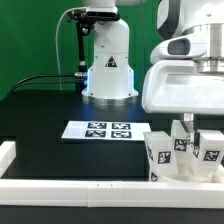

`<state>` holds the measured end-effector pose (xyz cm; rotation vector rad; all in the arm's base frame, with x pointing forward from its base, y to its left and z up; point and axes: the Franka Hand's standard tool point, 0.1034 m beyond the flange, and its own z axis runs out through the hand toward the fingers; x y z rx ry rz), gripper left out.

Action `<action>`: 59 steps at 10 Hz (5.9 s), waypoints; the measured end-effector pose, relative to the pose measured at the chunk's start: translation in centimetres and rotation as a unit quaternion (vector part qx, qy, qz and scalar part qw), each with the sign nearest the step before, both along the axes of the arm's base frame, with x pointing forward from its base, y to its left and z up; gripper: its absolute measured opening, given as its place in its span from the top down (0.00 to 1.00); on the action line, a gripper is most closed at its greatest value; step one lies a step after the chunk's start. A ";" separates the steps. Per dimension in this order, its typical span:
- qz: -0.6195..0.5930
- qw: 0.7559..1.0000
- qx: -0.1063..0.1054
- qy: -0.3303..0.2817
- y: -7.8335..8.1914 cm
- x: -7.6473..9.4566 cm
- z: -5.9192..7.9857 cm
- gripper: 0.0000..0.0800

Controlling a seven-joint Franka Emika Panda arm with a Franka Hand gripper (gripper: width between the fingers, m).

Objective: Assemble stool

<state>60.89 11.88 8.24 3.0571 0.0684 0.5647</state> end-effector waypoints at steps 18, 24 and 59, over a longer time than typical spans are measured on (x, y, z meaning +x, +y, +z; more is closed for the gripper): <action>-0.223 0.964 0.062 0.129 -0.5 -0.2 -0.6 0.58; -0.508 0.841 0.152 0.112 -1.0 -0.9 -0.7 0.58; 0.270 0.942 -0.043 0.196 0.0 -0.4 3.3 0.19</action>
Offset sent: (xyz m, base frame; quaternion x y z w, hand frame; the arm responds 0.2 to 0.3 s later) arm 0.0000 0.0000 0.0000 0.0000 -0.0650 0.0000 0.9979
